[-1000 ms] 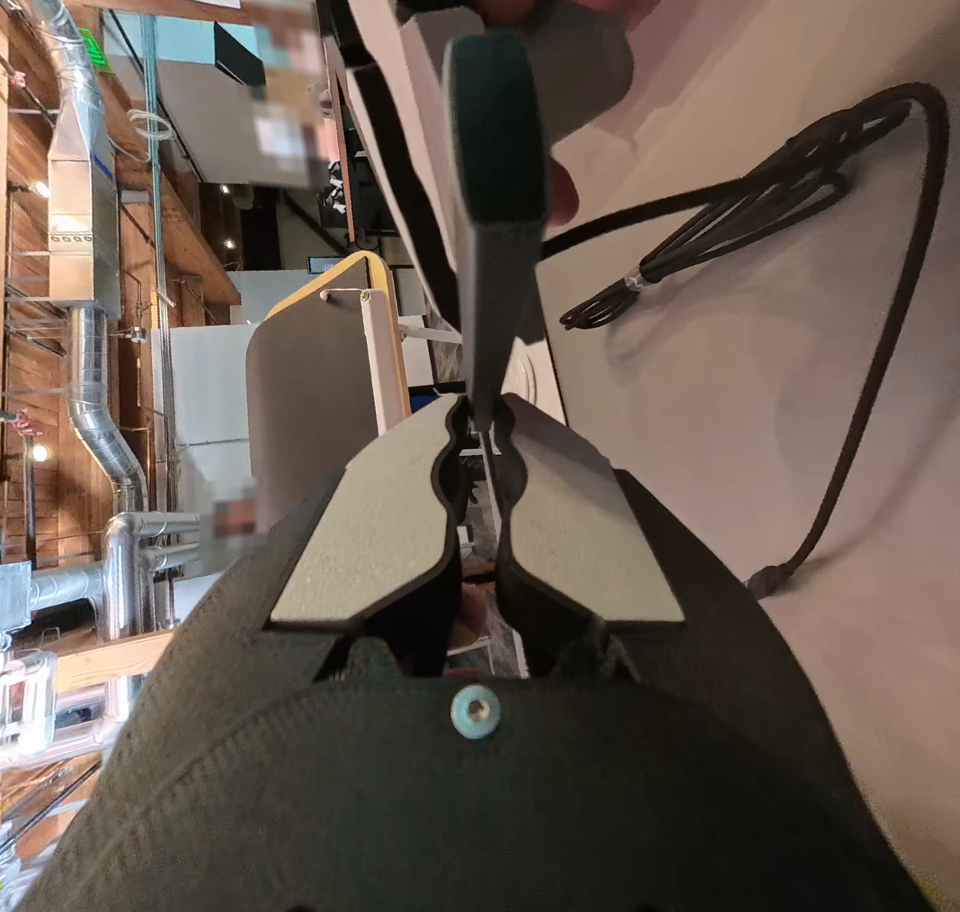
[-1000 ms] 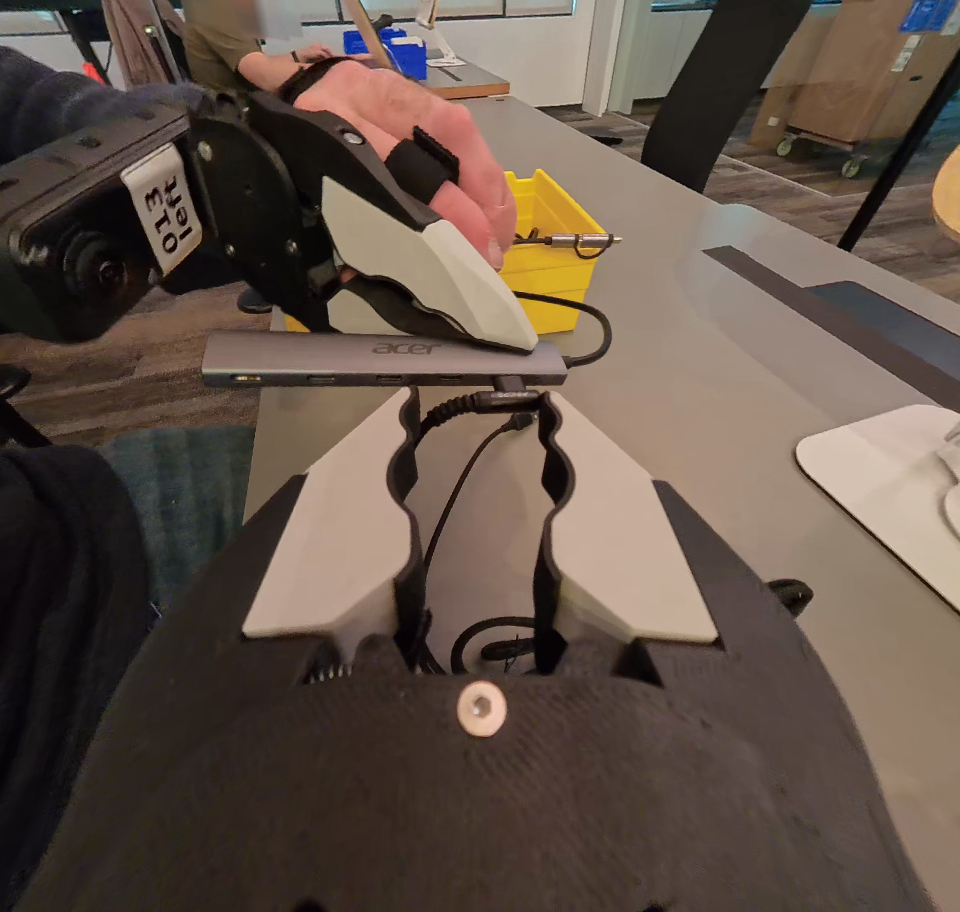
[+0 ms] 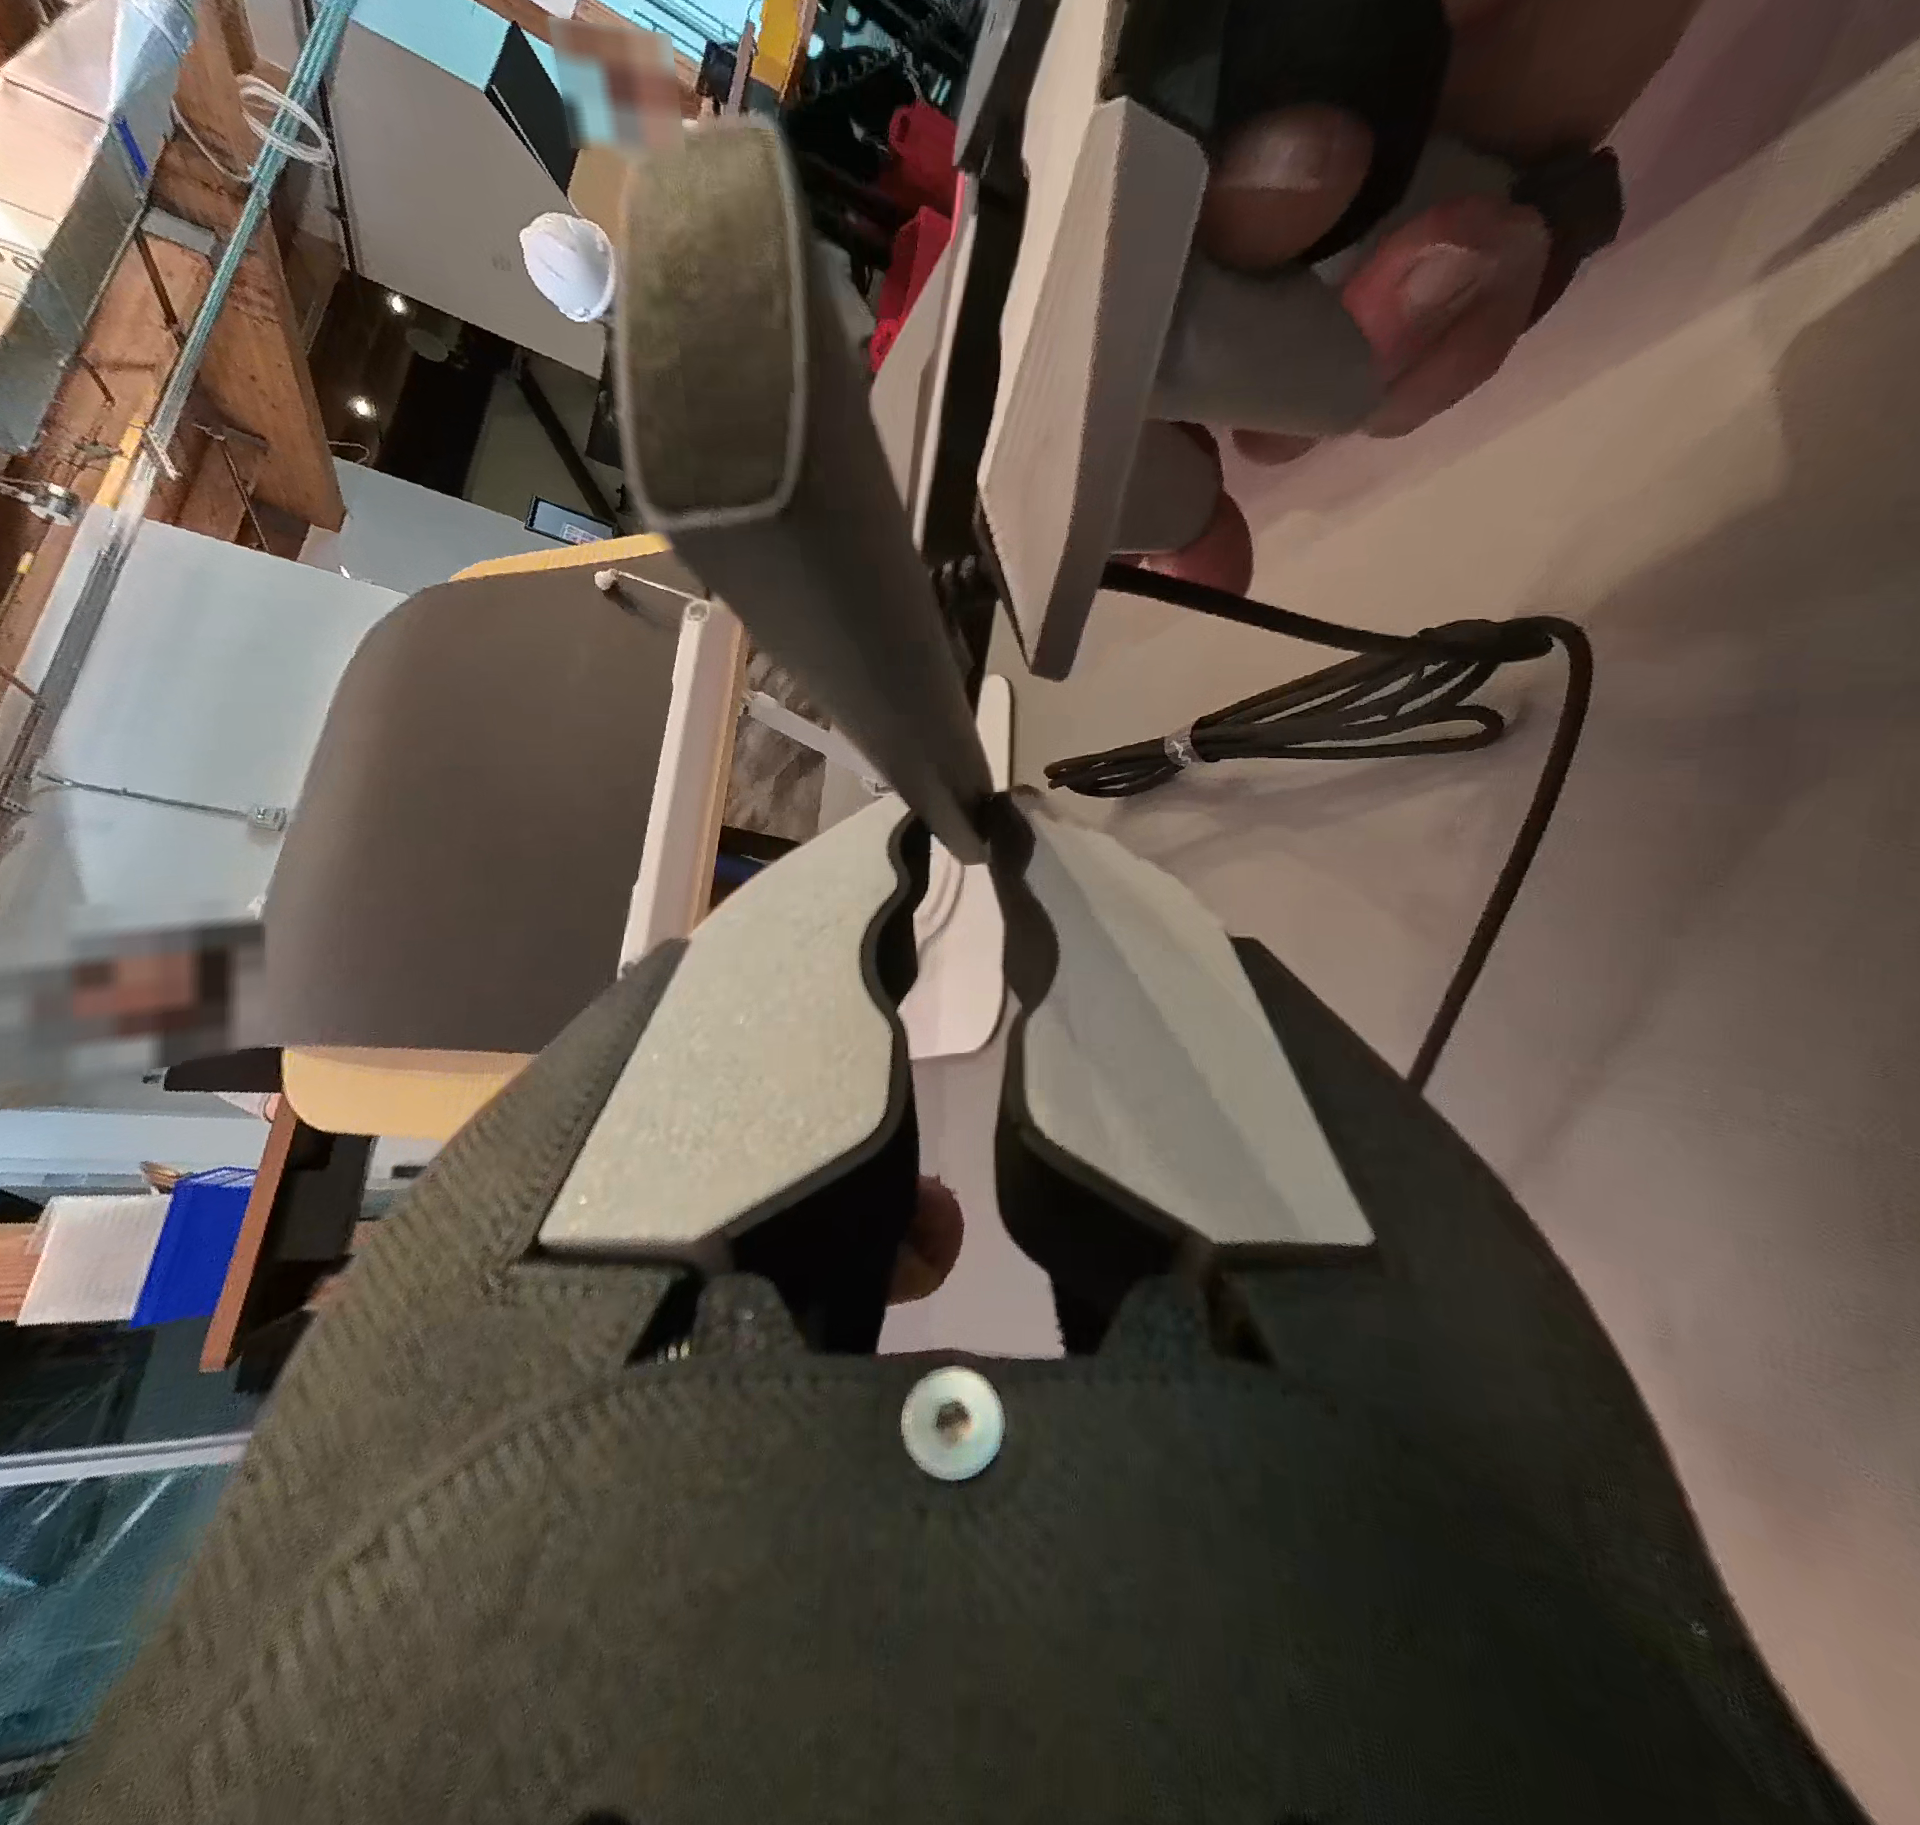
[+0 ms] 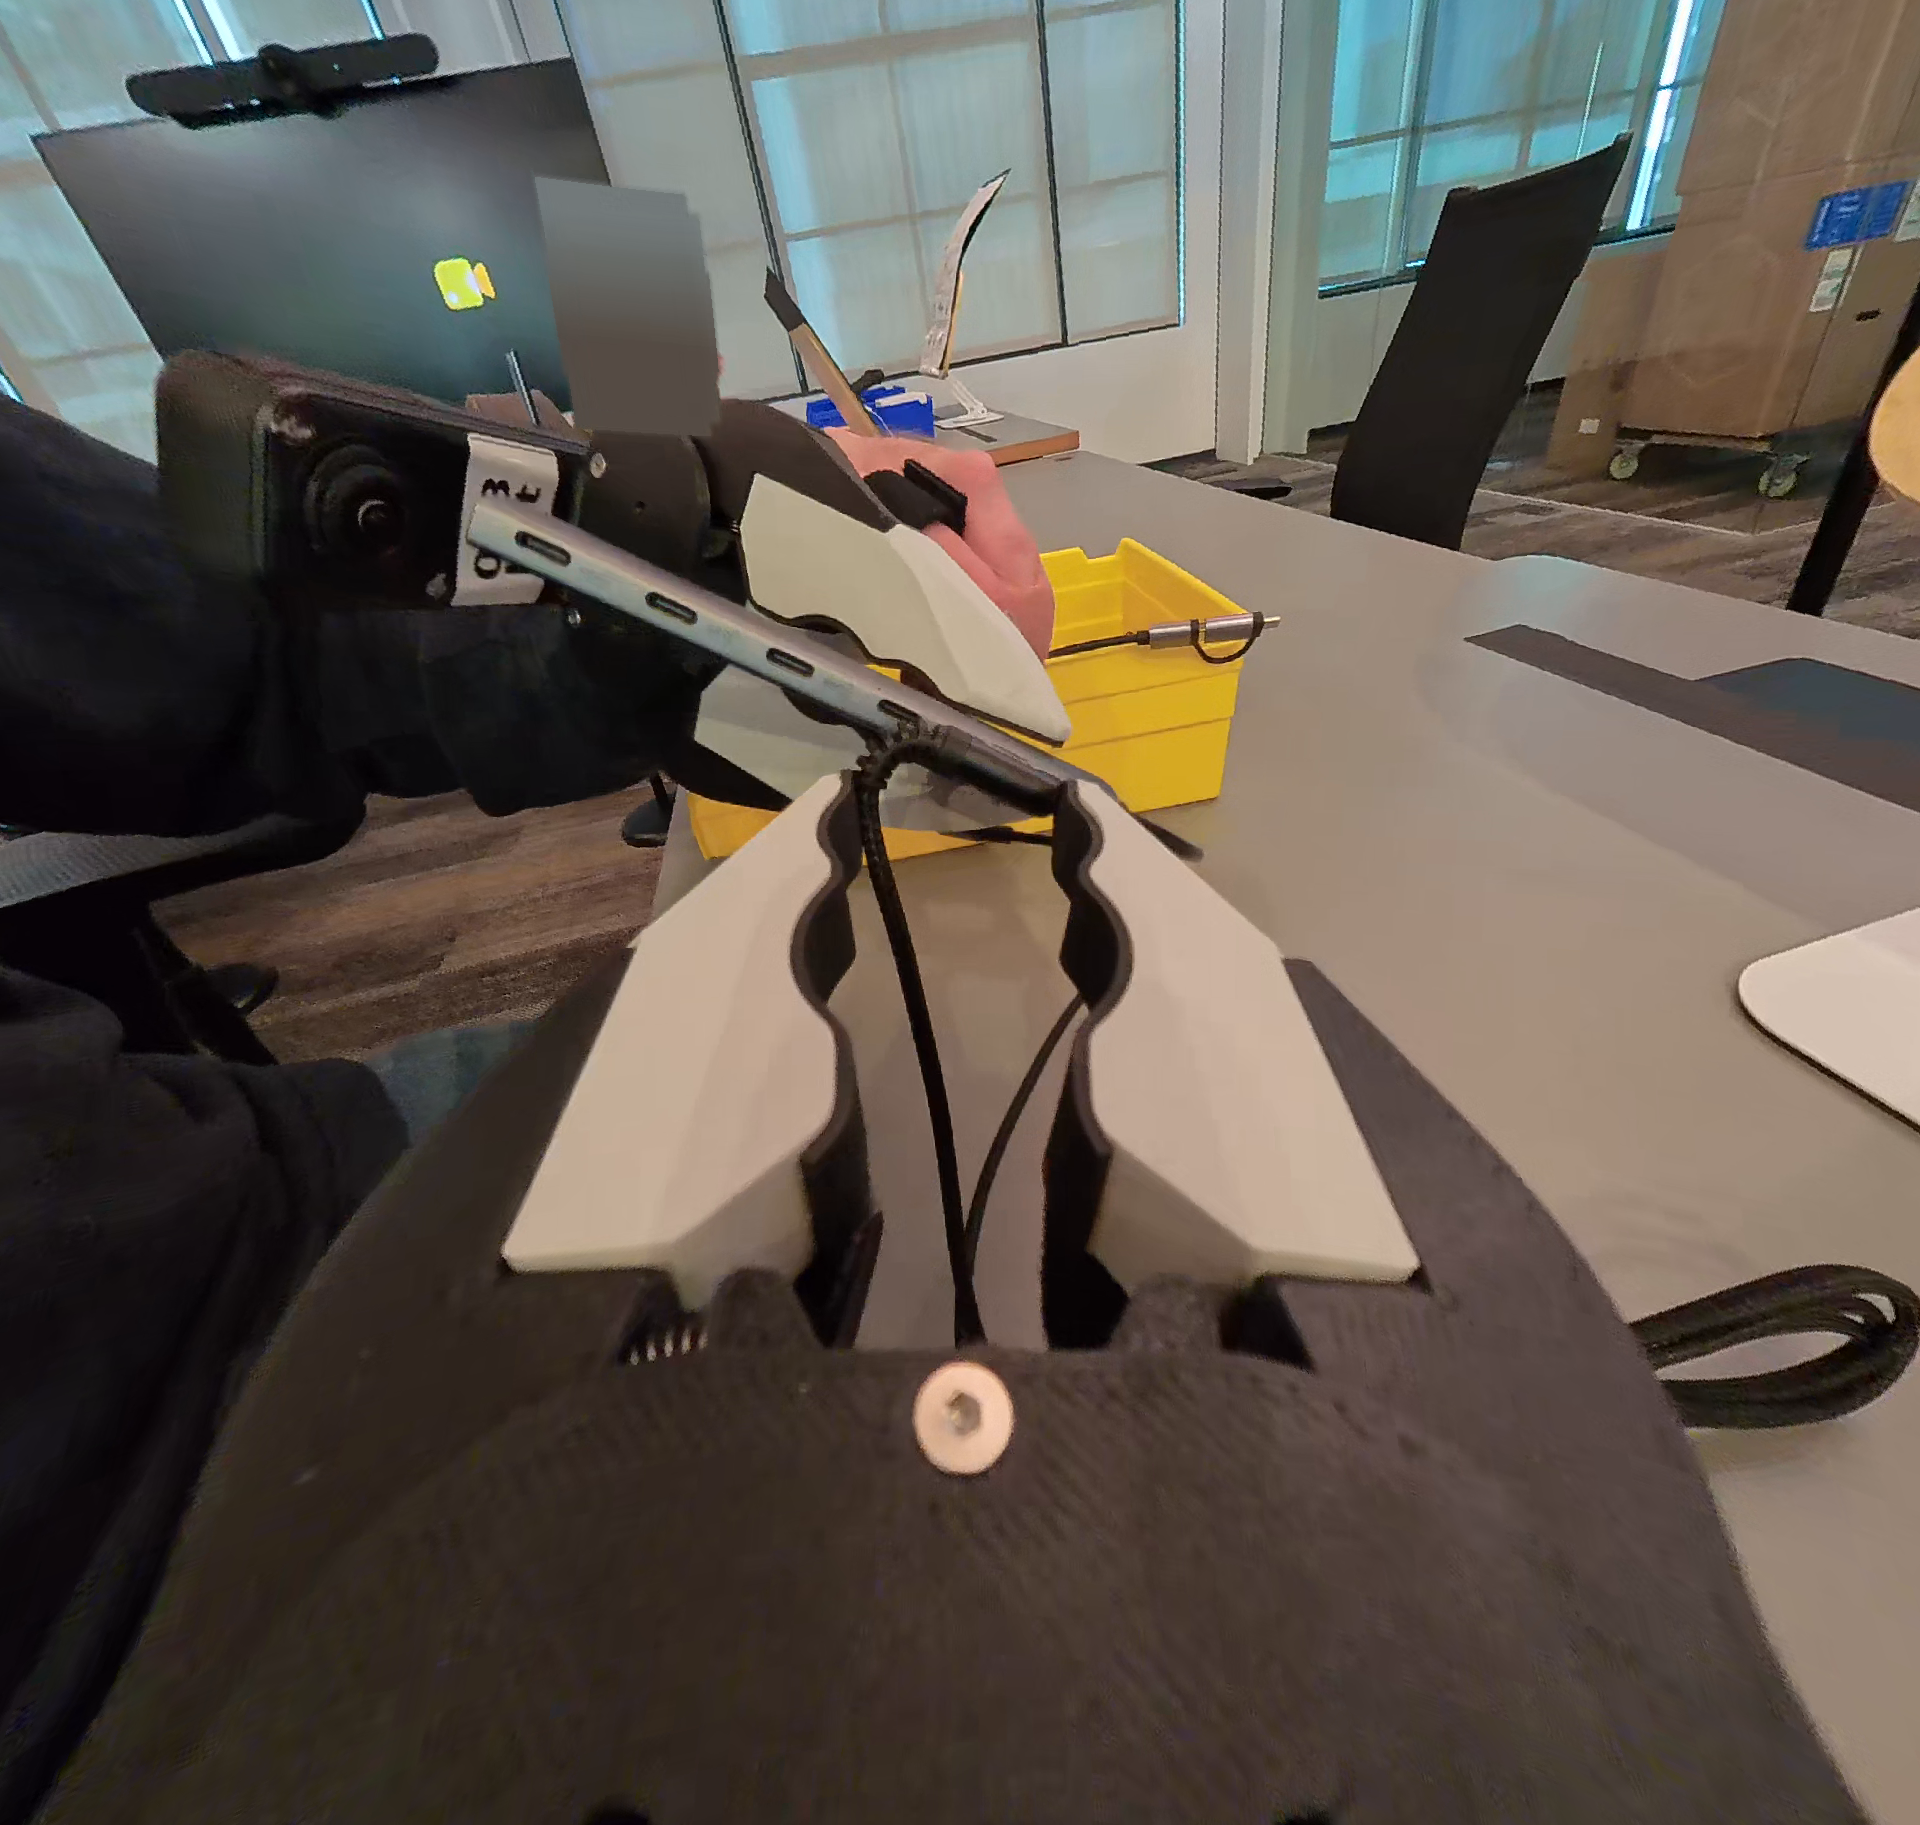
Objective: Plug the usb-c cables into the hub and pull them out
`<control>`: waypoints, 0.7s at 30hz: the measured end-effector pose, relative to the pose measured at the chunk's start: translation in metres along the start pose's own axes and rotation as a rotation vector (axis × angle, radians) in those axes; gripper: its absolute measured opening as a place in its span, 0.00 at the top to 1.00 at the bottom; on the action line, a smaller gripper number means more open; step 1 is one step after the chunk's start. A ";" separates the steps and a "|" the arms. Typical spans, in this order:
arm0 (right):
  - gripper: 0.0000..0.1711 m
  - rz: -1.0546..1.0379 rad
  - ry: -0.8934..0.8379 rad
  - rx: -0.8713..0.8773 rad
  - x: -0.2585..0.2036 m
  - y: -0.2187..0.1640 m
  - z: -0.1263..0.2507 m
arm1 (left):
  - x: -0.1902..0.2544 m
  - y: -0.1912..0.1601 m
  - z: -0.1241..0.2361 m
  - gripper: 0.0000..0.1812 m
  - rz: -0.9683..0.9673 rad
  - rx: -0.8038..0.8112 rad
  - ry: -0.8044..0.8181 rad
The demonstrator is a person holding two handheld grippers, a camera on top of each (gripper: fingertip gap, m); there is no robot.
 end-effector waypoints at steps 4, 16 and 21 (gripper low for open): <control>0.80 0.014 -0.017 0.006 0.003 -0.001 0.002 | 0.001 0.000 0.004 0.85 0.115 -0.004 -0.062; 0.80 0.124 0.004 0.020 -0.003 -0.005 0.007 | -0.008 0.013 0.022 0.55 0.898 0.214 -0.437; 0.80 0.158 0.019 0.047 -0.007 0.001 0.012 | -0.009 0.019 0.031 0.46 1.102 0.372 -0.608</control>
Point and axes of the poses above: each gripper's, where its closed fingertips meet, z back along the fingers, y out of its top, x = y × z across the jaws, the point moved 4 cm from there along z, back along the fingers, and after that the axes turned 12 degrees about -z, right-handed, at the moved point
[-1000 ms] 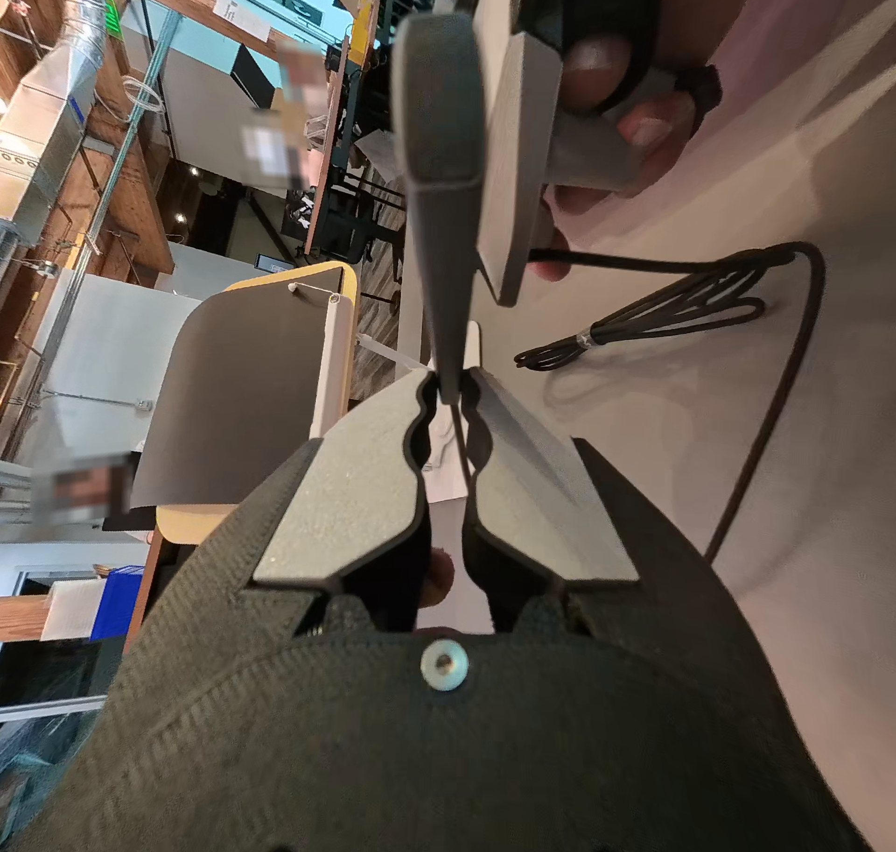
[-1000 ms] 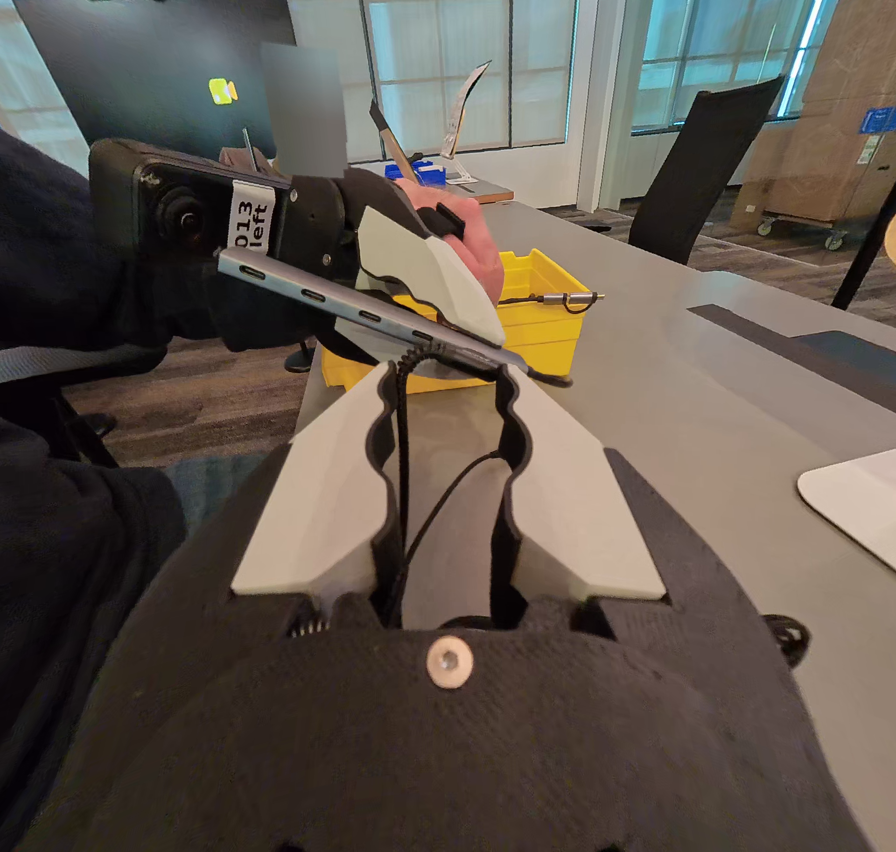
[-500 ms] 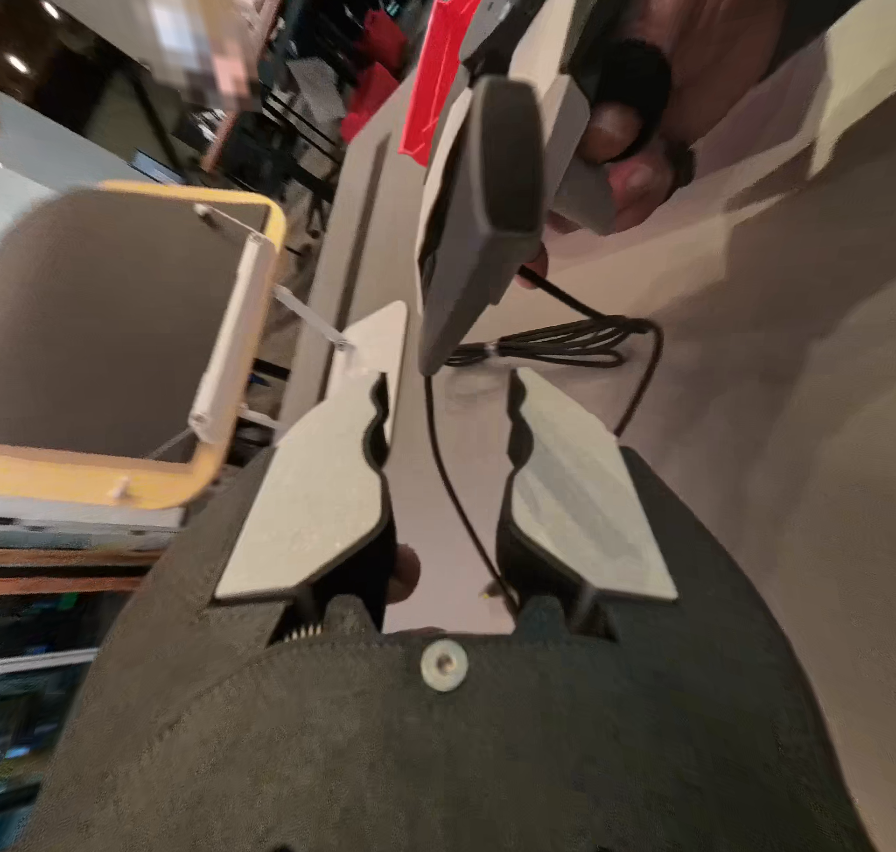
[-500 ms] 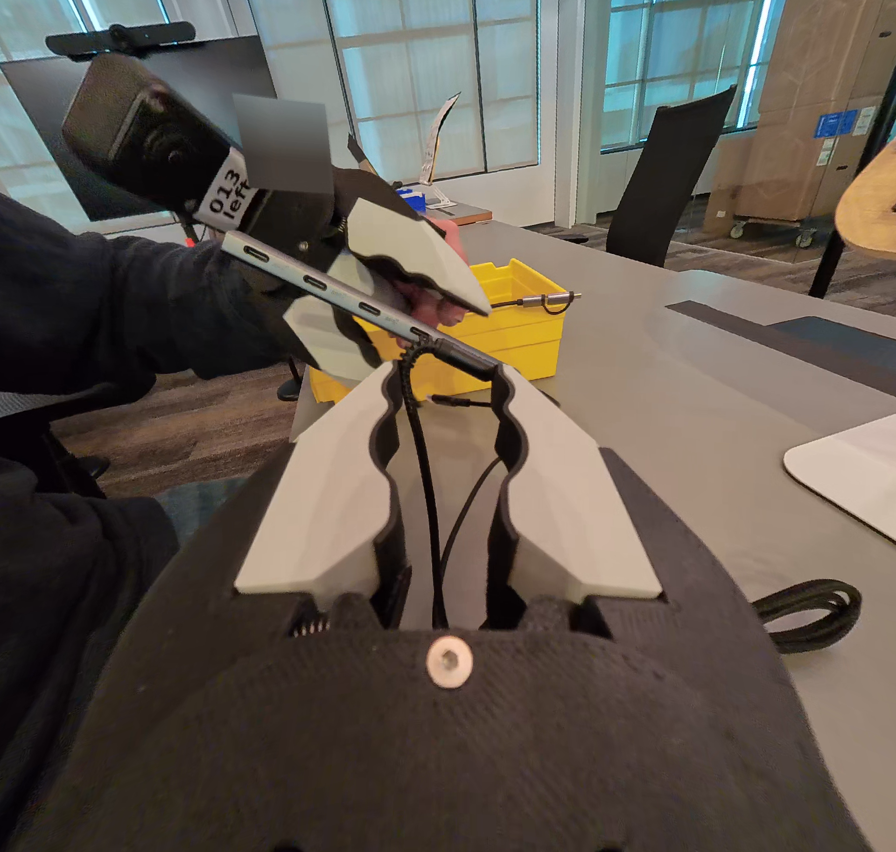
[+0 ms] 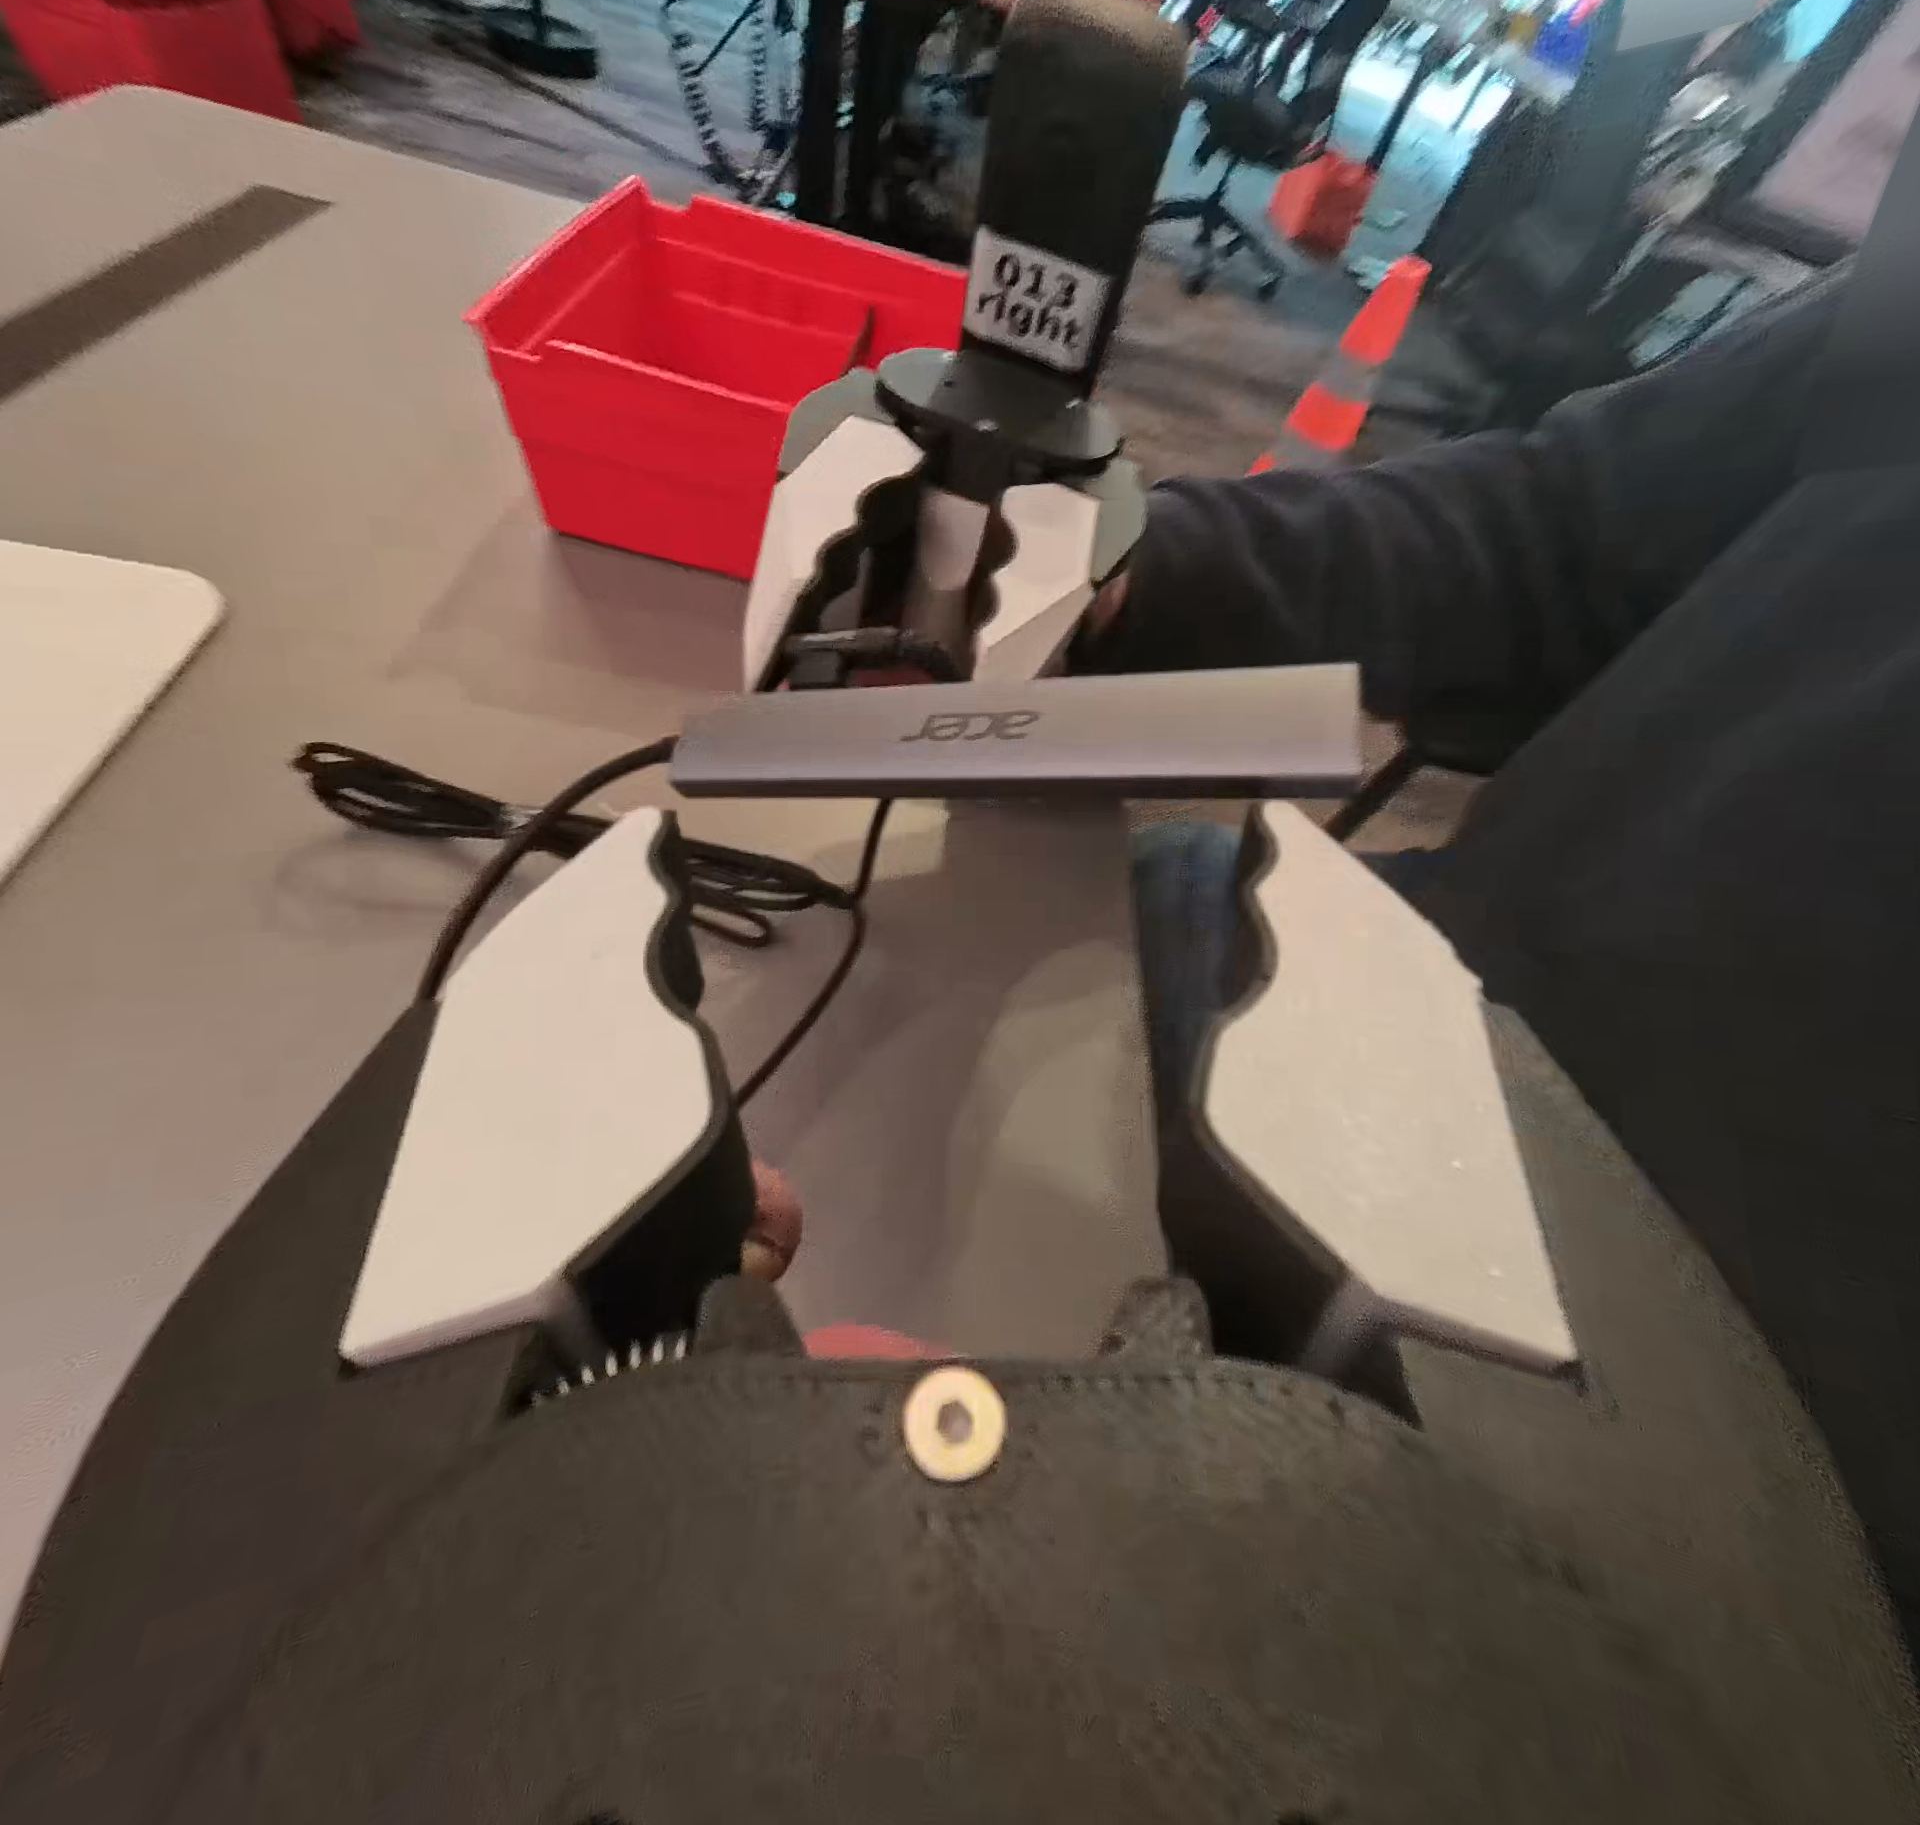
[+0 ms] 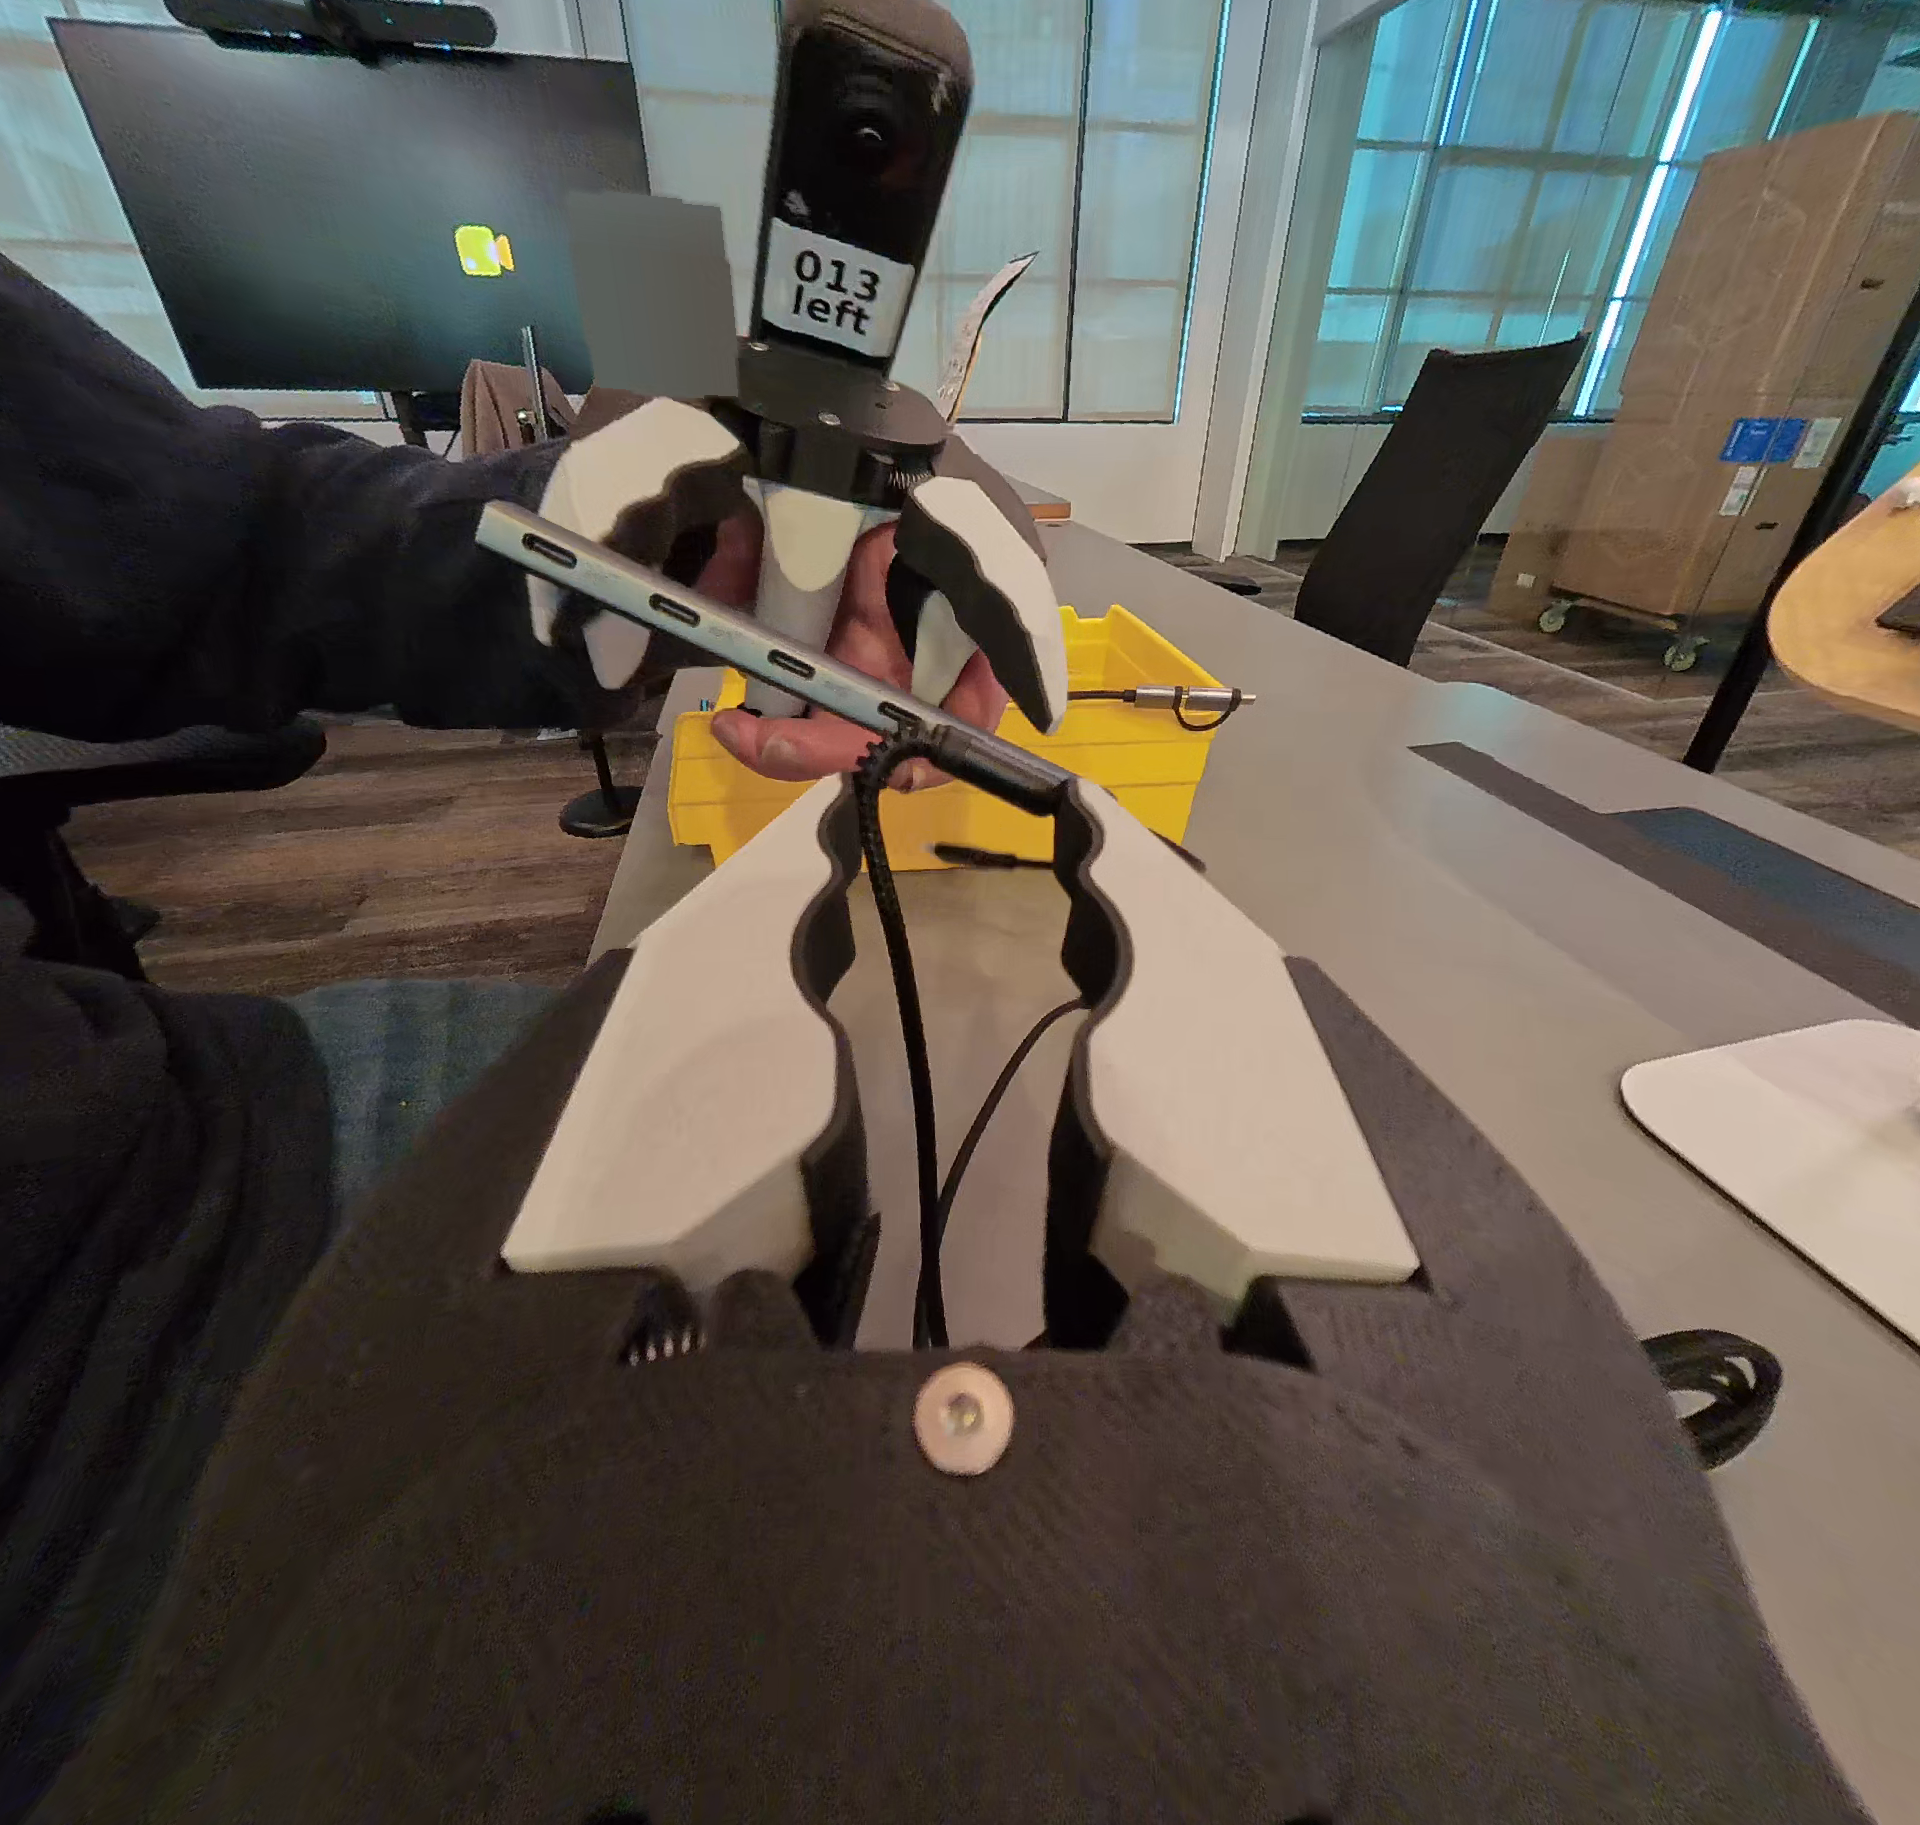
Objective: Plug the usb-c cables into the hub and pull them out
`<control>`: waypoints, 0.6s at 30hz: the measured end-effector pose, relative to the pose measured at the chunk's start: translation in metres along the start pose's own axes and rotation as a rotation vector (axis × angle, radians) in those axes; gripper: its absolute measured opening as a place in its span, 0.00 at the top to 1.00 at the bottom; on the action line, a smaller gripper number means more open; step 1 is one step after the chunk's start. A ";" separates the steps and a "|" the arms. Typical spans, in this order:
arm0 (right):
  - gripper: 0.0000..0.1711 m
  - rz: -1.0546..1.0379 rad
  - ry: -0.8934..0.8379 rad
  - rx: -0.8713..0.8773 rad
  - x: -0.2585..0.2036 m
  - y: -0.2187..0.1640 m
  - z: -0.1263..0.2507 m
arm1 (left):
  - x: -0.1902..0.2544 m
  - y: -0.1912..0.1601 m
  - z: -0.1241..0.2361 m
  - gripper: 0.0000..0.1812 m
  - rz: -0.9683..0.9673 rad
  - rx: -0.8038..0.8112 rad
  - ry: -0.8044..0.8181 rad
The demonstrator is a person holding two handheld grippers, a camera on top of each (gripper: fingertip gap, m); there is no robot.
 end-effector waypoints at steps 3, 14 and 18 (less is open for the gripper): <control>0.80 0.005 0.006 0.010 0.000 0.001 0.002 | 0.001 0.005 0.006 0.41 0.055 0.062 -0.051; 0.80 0.108 0.042 -0.004 -0.015 0.003 0.000 | -0.008 -0.002 -0.009 0.64 0.451 0.258 -0.109; 0.80 0.125 0.043 0.003 -0.015 0.005 0.001 | -0.015 -0.004 -0.015 0.73 0.527 0.322 -0.084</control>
Point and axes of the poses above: each gripper's, where its closed fingertips meet, z back along the fingers, y out of its top, x = y × z across the jaws, the point moved 4 cm from there along z, back along the fingers, and after that the axes turned 12 degrees about -z, right-handed, at the moved point
